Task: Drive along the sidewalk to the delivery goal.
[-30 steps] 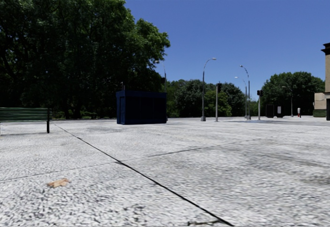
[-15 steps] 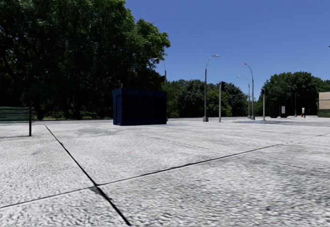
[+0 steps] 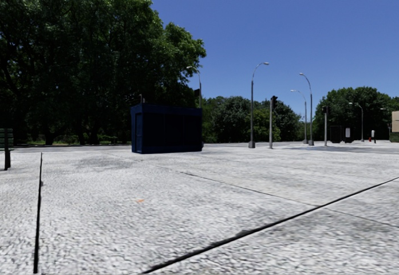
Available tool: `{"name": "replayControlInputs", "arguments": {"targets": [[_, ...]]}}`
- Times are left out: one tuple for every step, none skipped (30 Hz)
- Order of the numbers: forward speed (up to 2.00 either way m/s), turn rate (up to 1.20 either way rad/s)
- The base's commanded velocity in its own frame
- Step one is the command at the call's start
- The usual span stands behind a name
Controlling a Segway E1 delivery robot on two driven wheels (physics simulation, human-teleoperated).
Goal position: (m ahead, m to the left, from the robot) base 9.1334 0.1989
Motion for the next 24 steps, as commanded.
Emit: {"name": "replayControlInputs", "arguments": {"targets": [[2.00,0.00],[2.00,0.00],[2.00,0.00],[2.00,0.00],[2.00,0.00],[2.00,0.00],[2.00,0.00],[2.00,0.00],[2.00,0.00],[2.00,0.00],[2.00,0.00],[2.00,0.00],[2.00,0.02],[2.00,0.11],[2.00,0.16],[2.00,0.17],[2.00,0.16],[2.00,0.00],[2.00,0.00],[2.00,0.00],[2.00,0.00],[2.00,0.00],[2.00,0.00],[2.00,0.00]]}}
